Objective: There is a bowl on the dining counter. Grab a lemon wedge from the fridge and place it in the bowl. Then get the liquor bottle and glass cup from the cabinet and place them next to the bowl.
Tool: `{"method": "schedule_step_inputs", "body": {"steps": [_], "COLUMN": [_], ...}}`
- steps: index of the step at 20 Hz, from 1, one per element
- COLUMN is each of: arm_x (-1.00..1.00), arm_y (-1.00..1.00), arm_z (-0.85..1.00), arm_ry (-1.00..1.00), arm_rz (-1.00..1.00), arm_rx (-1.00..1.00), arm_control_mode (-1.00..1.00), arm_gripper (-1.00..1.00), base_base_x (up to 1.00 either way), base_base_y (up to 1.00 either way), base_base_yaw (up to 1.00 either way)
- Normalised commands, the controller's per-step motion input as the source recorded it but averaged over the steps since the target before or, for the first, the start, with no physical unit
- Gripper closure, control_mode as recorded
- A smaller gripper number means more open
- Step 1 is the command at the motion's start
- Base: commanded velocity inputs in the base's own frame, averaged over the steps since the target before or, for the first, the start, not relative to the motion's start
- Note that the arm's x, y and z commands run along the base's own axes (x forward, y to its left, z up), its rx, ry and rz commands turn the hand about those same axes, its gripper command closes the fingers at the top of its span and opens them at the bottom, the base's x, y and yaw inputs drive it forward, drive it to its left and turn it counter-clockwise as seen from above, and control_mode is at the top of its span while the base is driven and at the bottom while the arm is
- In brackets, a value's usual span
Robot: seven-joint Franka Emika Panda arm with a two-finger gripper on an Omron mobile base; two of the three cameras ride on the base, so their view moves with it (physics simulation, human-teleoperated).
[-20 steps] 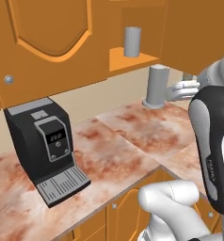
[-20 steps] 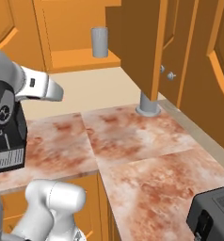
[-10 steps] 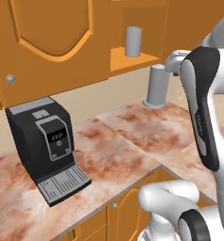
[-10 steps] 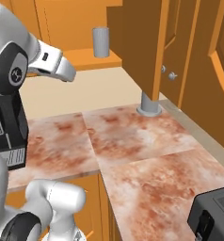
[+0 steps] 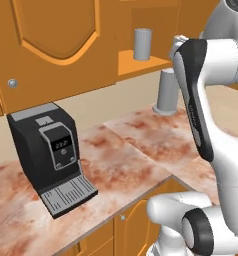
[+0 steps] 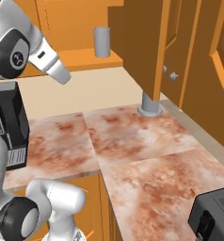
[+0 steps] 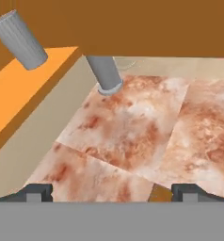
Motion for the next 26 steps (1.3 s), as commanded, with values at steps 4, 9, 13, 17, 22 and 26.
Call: {"method": "schedule_step_inputs", "body": {"steps": [4, 9, 13, 17, 22, 26], "arm_x": [0.52, 0.51, 0.35, 0.21, 0.30, 0.63], "arm_y": [-0.03, 0.00, -0.01, -0.16, -0.22, -0.19], "arm_z": [0.14, 0.09, 0.00, 0.00, 0.00, 0.00], "arm_ry": [-0.01, -0.10, -0.16, -0.16, -0.12, -0.06], "arm_rz": [-0.07, 0.00, 0.00, 0.00, 0.00, 0.00], "arm_rx": [0.41, 0.25, 0.12, 0.08, 0.09, 0.15], "arm_control_mode": [-1.00, -1.00, -1.00, -1.00, -1.00, -1.00], "arm_gripper": [-1.00, -1.00, -1.00, -1.00, -1.00, -1.00], "base_base_x": [0.00, 0.00, 0.00, 0.00, 0.00, 0.00], "base_base_y": [0.00, 0.00, 0.00, 0.00, 0.00, 0.00], "base_base_yaw": [0.00, 0.00, 0.00, 0.00, 0.00, 0.00]}}
